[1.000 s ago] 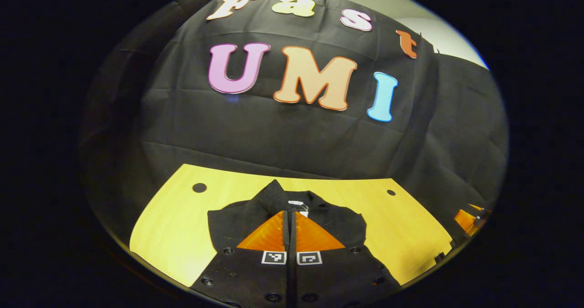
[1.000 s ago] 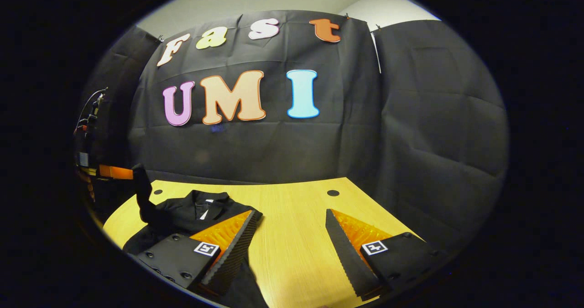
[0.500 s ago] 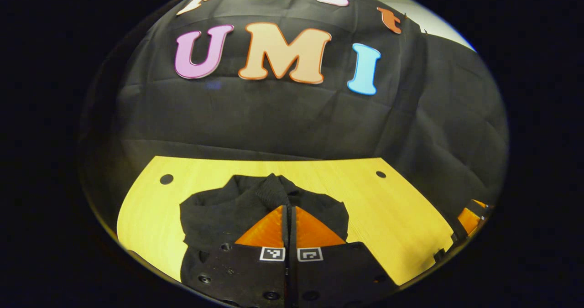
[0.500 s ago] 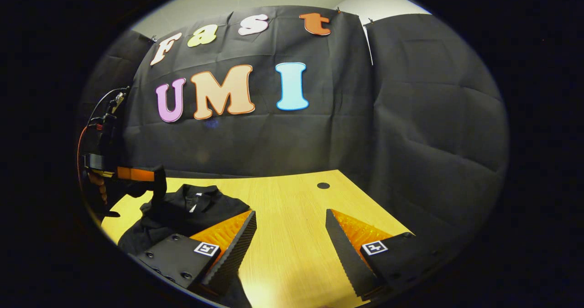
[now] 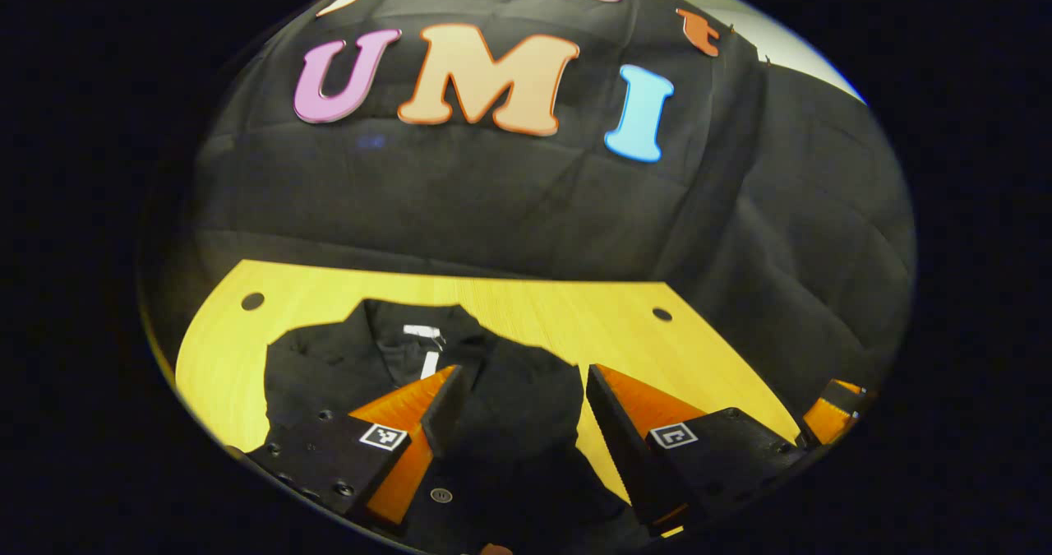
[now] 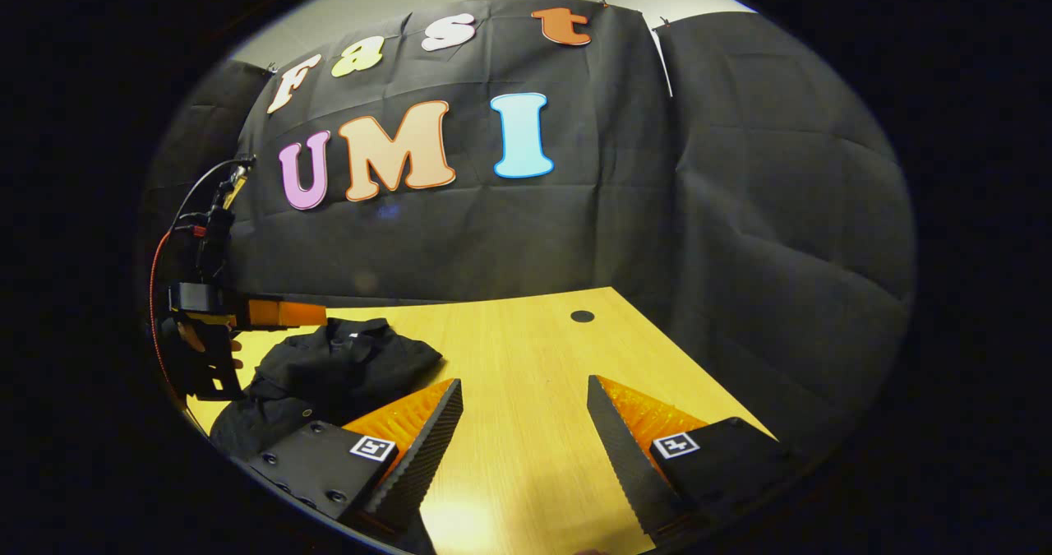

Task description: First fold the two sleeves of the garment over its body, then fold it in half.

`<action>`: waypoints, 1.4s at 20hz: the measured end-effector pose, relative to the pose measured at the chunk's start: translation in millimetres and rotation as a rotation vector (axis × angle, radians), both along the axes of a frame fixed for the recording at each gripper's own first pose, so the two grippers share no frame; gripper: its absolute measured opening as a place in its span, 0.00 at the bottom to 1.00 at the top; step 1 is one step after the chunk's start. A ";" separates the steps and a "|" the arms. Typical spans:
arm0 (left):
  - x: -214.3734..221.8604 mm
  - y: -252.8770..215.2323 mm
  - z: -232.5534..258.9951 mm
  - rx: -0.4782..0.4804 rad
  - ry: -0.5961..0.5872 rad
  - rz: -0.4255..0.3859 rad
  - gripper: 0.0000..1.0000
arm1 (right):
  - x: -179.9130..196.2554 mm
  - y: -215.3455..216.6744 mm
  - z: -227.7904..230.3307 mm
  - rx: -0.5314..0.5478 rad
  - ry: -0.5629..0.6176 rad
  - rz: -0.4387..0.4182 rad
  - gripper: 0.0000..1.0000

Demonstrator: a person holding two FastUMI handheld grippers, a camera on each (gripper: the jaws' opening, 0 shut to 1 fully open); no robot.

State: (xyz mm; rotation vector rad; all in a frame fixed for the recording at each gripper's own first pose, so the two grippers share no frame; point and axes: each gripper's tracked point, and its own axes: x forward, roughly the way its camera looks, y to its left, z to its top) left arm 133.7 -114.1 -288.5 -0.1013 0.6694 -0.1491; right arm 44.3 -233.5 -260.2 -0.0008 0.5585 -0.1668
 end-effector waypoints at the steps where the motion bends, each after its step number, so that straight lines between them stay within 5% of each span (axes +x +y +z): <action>1: 0.9 4.2 7.4 0.027 -0.031 0.000 0.93 | 3.0 6.2 1.3 0.006 -0.004 0.020 0.98; 8: -54.8 82.3 54.0 0.146 -0.105 0.042 0.95 | 4.4 72.3 8.7 0.052 -0.036 0.114 0.99; 17: -194.1 193.3 31.3 0.205 0.055 0.176 0.94 | -61.6 144.2 -28.3 0.052 0.087 0.174 0.99; 28: -306.6 234.7 -21.6 0.243 0.252 0.199 0.95 | -151.6 160.0 -108.7 0.059 0.349 0.174 0.99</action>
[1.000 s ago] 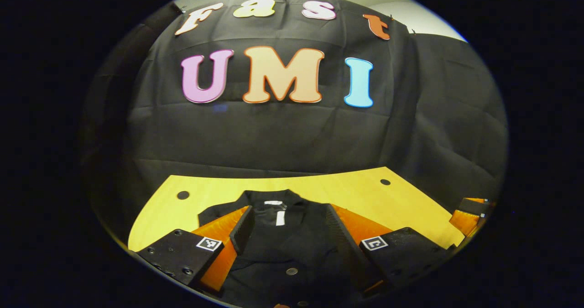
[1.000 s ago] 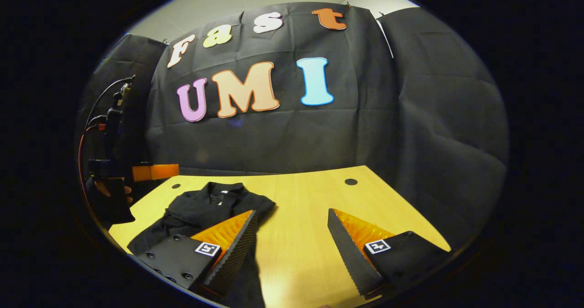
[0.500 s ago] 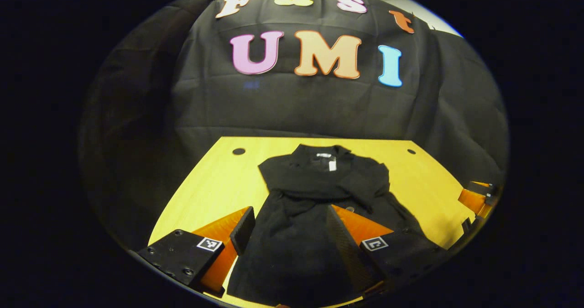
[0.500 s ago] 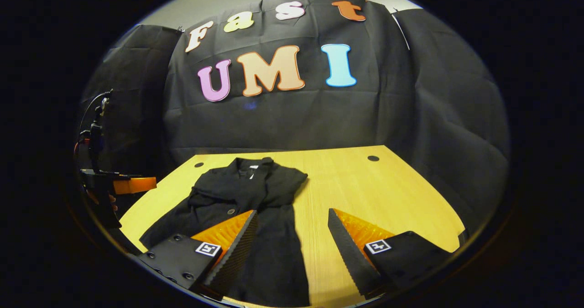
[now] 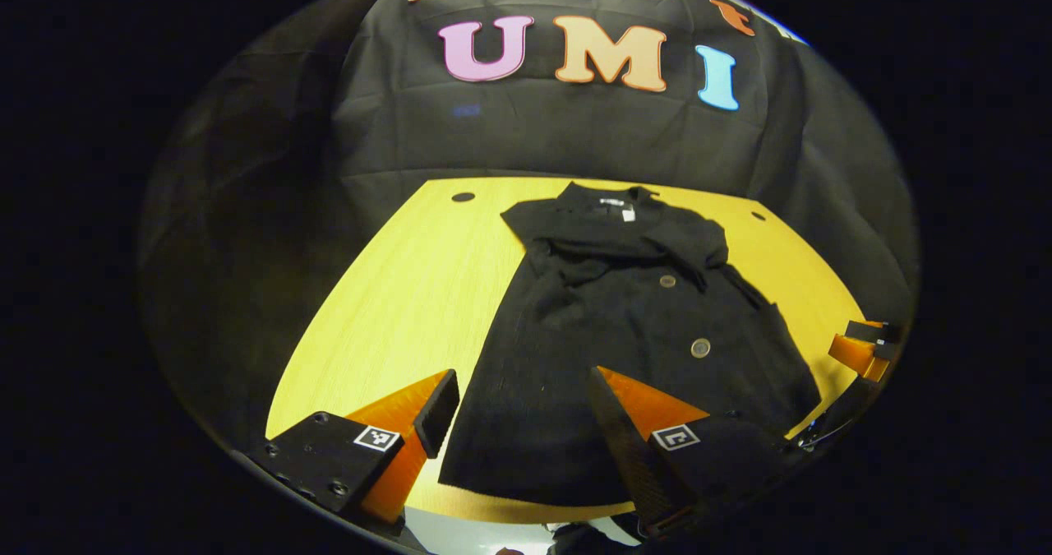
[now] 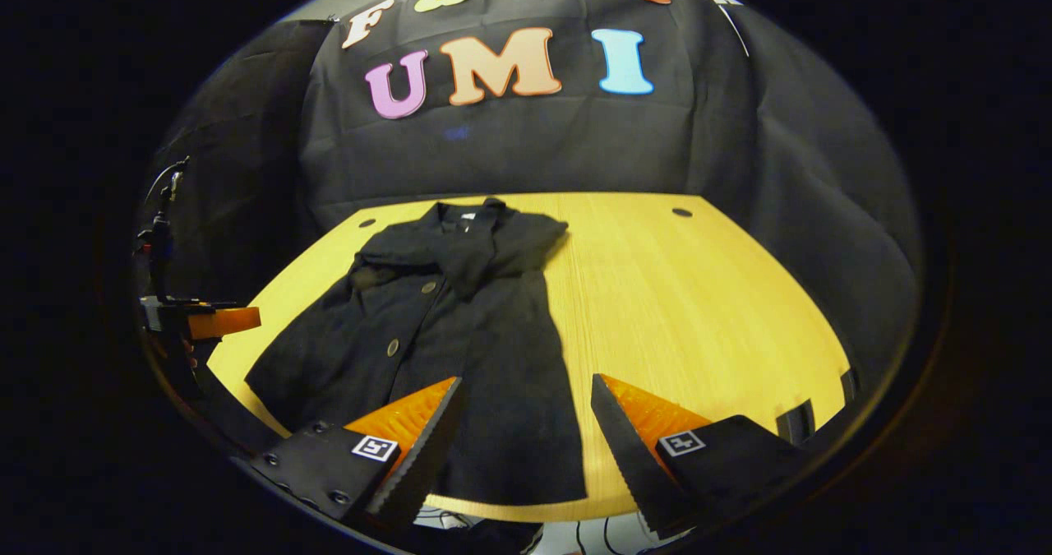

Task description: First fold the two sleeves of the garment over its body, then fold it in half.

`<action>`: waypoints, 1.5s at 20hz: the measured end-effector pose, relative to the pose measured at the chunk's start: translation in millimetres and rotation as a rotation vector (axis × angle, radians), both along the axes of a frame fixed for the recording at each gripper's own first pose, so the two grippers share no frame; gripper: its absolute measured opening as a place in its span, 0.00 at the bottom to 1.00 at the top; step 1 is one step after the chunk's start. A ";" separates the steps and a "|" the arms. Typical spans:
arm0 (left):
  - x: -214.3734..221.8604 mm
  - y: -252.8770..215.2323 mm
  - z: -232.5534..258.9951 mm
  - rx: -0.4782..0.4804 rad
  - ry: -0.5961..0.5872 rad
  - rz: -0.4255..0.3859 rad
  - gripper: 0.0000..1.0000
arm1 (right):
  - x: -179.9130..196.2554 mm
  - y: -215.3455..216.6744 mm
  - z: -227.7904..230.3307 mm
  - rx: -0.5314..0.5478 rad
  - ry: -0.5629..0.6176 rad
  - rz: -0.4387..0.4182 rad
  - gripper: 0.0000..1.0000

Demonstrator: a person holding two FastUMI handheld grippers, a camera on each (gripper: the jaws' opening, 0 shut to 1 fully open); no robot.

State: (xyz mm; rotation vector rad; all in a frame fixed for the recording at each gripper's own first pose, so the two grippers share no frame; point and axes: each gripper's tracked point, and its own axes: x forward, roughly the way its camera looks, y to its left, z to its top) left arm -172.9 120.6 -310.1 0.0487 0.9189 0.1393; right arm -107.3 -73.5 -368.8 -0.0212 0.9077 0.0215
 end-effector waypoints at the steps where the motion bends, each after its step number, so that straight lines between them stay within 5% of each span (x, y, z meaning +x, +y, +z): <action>1: -9.3 2.5 -7.8 0.003 0.025 0.001 0.95 | -8.9 -1.0 -7.6 0.003 0.025 -0.011 0.97; 8: -69.6 21.6 -54.3 -0.001 0.178 0.047 0.96 | -46.0 -7.4 -47.9 -0.013 0.153 -0.054 0.99; 15: -70.5 18.5 -53.7 -0.026 0.102 -0.050 0.95 | -57.9 -1.0 -70.2 -0.053 0.226 -0.032 0.98; 17: -71.9 11.6 -54.3 -0.044 0.075 -0.105 0.82 | -53.9 0.9 -70.8 -0.043 0.223 -0.031 0.81; 21: -71.4 0.5 -56.2 -0.135 0.047 -0.083 0.22 | -55.3 10.7 -68.9 0.011 0.214 -0.081 0.14; 22: -70.2 -0.3 -56.4 -0.156 0.044 -0.059 0.07 | -54.5 9.8 -72.9 0.016 0.209 -0.084 0.06; 23: -70.1 -0.8 -57.6 -0.174 0.055 -0.041 0.00 | -54.4 10.3 -71.1 0.012 0.207 -0.080 0.07; 30: -60.6 -6.2 -39.9 -0.242 0.083 0.071 0.00 | -25.7 17.0 -32.6 0.077 0.078 -0.037 0.02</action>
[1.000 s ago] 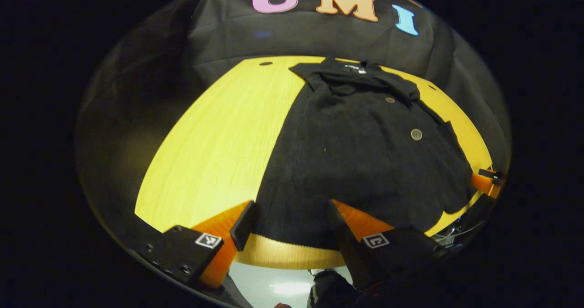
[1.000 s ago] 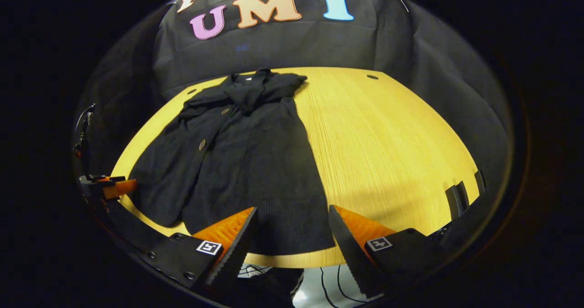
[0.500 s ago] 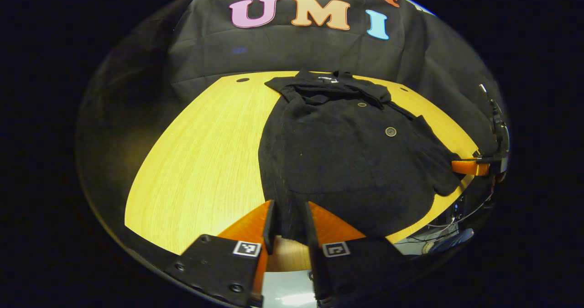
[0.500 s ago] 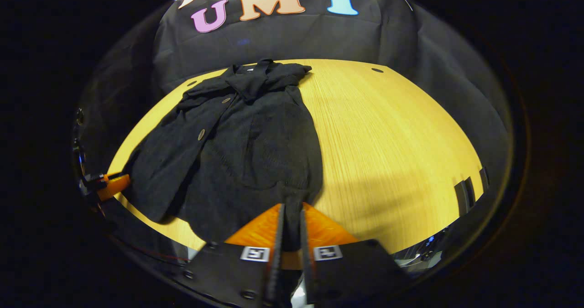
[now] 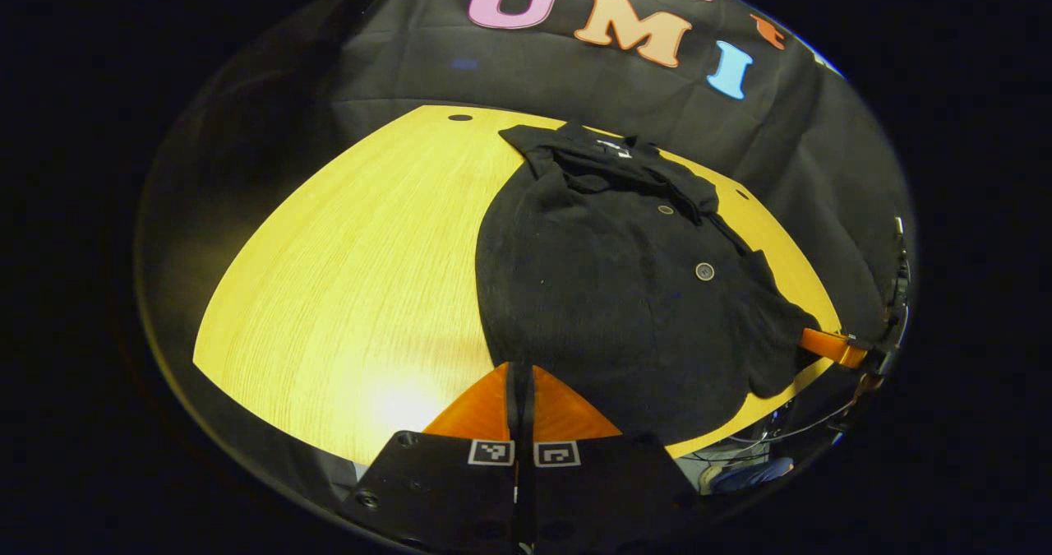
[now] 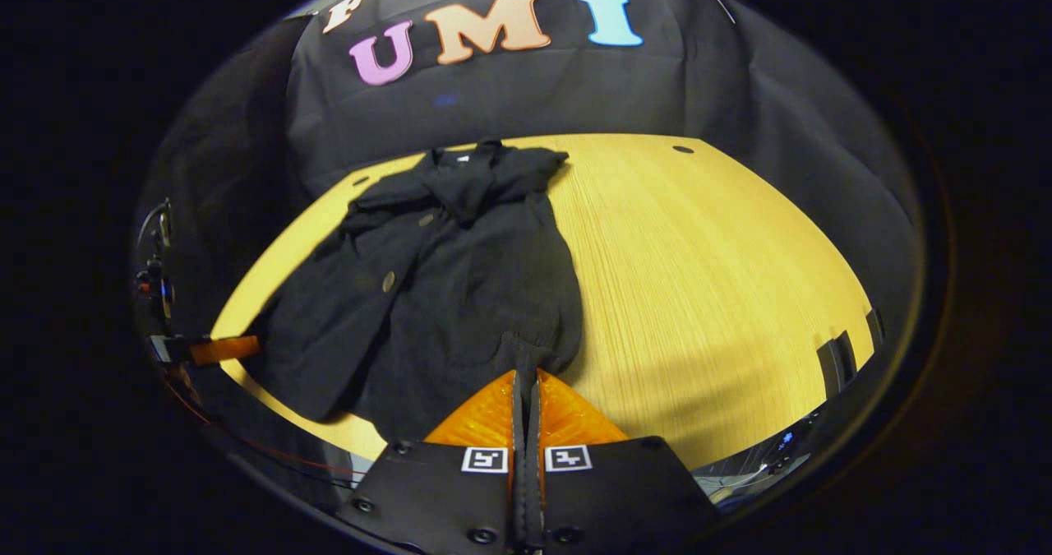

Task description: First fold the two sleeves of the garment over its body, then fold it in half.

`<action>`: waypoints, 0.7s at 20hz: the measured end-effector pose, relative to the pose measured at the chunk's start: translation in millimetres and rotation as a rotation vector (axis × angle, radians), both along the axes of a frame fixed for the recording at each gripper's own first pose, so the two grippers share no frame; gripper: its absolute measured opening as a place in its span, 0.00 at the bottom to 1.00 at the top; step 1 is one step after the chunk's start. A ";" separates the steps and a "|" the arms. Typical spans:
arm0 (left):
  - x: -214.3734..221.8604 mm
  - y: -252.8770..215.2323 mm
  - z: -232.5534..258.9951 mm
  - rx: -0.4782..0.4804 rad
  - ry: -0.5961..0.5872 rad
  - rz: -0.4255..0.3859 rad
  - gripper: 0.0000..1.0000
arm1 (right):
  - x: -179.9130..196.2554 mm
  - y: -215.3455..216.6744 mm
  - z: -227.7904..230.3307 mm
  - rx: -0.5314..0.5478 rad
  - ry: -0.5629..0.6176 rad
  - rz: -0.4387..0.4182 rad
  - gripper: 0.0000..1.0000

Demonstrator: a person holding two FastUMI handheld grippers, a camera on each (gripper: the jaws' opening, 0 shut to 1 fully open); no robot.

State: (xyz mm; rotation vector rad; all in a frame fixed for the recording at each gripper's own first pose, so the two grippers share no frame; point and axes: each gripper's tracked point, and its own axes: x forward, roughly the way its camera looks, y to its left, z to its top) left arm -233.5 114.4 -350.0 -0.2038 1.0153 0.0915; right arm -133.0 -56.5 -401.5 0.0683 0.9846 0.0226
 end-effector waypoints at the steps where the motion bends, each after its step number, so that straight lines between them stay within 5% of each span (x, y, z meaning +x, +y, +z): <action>1: 9.1 -5.1 9.7 -0.016 -0.030 0.009 0.00 | 8.6 0.1 10.7 0.017 -0.025 0.002 0.02; 14: 149.9 -19.2 112.3 0.048 -0.310 0.048 0.00 | 118.5 11.8 118.9 0.090 -0.313 0.177 0.02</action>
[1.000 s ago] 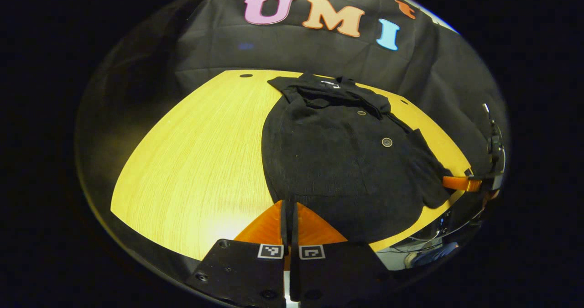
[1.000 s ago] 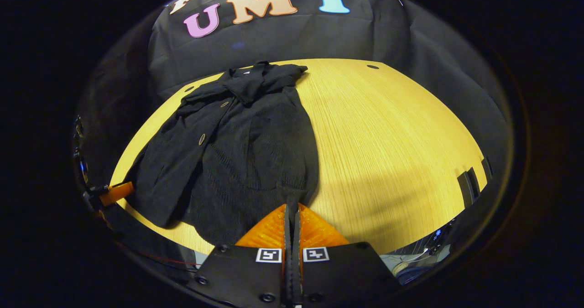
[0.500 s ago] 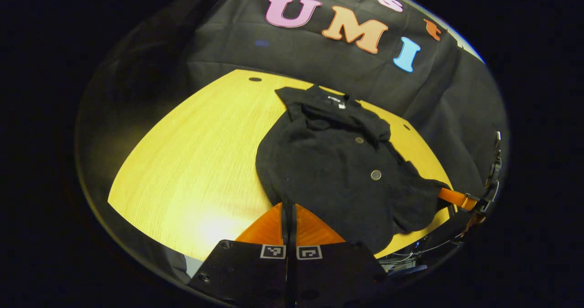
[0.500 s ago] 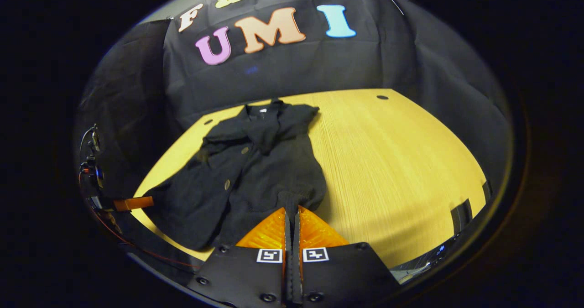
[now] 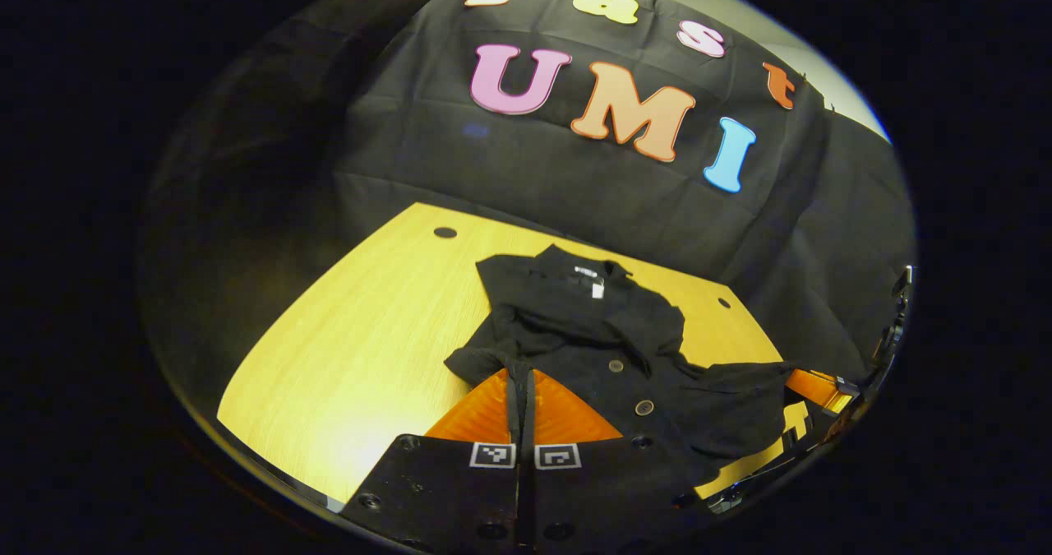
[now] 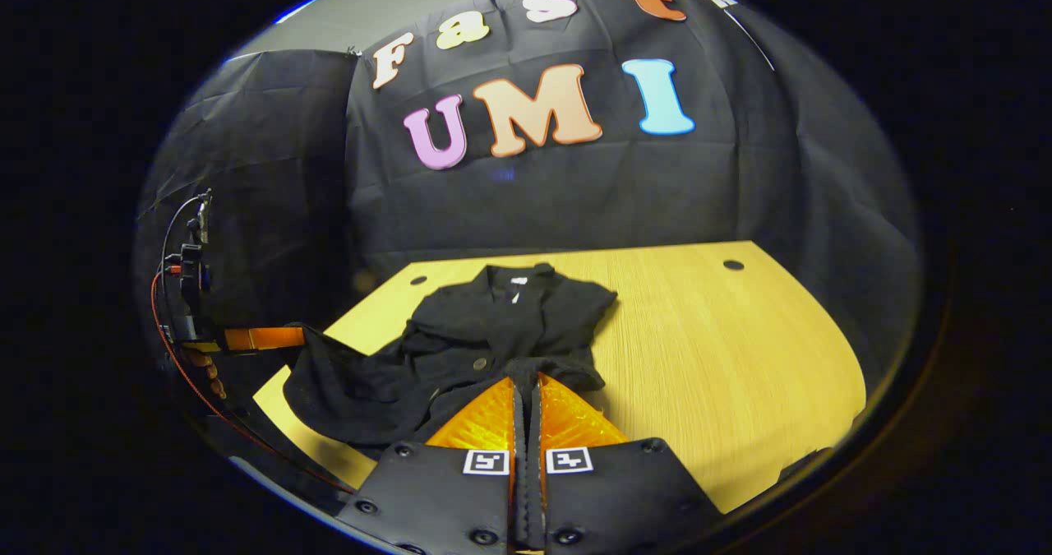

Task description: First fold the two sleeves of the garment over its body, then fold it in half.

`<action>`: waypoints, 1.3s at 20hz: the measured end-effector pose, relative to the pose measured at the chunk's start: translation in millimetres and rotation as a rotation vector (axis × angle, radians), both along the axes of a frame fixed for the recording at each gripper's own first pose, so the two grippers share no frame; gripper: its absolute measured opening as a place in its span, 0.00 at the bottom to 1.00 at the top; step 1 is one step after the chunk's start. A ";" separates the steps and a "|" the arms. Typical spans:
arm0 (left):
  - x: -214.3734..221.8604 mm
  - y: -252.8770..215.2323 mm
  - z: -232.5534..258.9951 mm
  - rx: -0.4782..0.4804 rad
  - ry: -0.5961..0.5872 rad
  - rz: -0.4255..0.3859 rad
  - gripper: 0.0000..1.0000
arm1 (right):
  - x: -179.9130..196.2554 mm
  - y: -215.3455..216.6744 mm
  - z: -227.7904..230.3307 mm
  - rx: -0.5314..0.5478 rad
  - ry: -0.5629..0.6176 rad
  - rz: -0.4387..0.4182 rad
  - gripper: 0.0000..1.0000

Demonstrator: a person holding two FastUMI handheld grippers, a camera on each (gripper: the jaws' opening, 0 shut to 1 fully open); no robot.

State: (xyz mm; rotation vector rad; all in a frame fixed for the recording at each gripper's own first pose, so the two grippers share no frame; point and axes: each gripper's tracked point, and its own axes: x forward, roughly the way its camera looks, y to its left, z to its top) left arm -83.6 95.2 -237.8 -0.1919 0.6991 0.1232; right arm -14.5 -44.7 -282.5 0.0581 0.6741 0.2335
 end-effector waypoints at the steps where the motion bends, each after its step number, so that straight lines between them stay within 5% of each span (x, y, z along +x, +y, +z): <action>1: 9.6 1.9 5.5 0.014 -0.016 -0.004 0.00 | 8.7 1.0 9.6 0.009 -0.023 0.002 0.02; 14: 130.8 31.6 4.9 0.040 -0.052 -0.032 0.00 | 141.5 8.4 35.0 -0.005 -0.116 -0.048 0.04; 26: 224.7 57.2 -33.2 0.051 -0.060 -0.067 0.00 | 249.3 9.2 3.8 -0.046 -0.106 -0.135 0.02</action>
